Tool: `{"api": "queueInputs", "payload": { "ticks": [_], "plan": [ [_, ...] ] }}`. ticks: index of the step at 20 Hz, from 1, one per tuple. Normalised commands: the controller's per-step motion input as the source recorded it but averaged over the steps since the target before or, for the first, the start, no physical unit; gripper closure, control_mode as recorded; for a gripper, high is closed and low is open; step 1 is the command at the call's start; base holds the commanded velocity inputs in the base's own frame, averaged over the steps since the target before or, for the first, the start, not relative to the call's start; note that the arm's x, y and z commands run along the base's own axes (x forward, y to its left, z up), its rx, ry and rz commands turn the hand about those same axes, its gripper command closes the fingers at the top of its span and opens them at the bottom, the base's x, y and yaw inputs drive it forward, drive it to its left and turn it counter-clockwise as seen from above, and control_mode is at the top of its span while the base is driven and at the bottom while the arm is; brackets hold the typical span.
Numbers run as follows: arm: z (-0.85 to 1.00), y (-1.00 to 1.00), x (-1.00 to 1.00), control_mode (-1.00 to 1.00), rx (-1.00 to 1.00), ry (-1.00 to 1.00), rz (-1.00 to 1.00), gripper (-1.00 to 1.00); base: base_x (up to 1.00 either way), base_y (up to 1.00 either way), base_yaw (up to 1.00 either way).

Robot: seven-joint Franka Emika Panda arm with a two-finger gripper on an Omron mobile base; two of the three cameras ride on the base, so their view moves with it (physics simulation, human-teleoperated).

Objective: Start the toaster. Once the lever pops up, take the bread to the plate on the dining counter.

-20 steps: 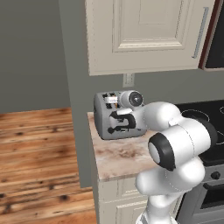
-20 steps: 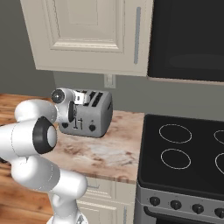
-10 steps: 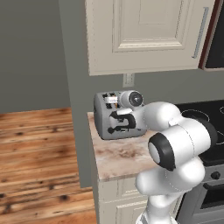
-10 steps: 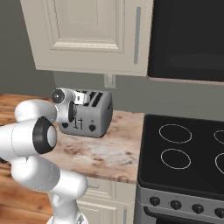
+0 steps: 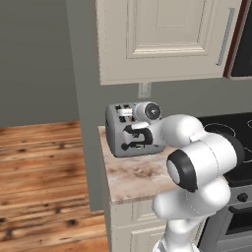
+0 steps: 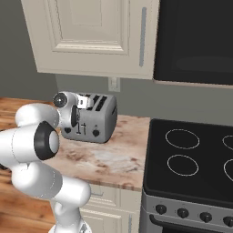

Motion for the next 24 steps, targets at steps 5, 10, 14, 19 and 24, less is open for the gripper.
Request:
{"api": "queueInputs", "payload": {
  "ticks": [5,10,14,19,24],
  "plan": [
    [0.00,0.00,0.00,-1.00,0.00,0.00,0.00,-1.00,0.00,0.00,0.00],
    [0.00,0.00,0.00,-1.00,0.00,0.00,0.00,-1.00,0.00,0.00,0.00],
    [0.00,0.00,0.00,-1.00,0.00,0.00,0.00,-1.00,0.00,0.00,0.00],
    [0.00,0.00,0.00,-1.00,0.00,0.00,0.00,-1.00,0.00,0.00,0.00],
    [0.00,0.00,0.00,-1.00,0.00,0.00,0.00,-1.00,0.00,0.00,0.00]
  ]
}}
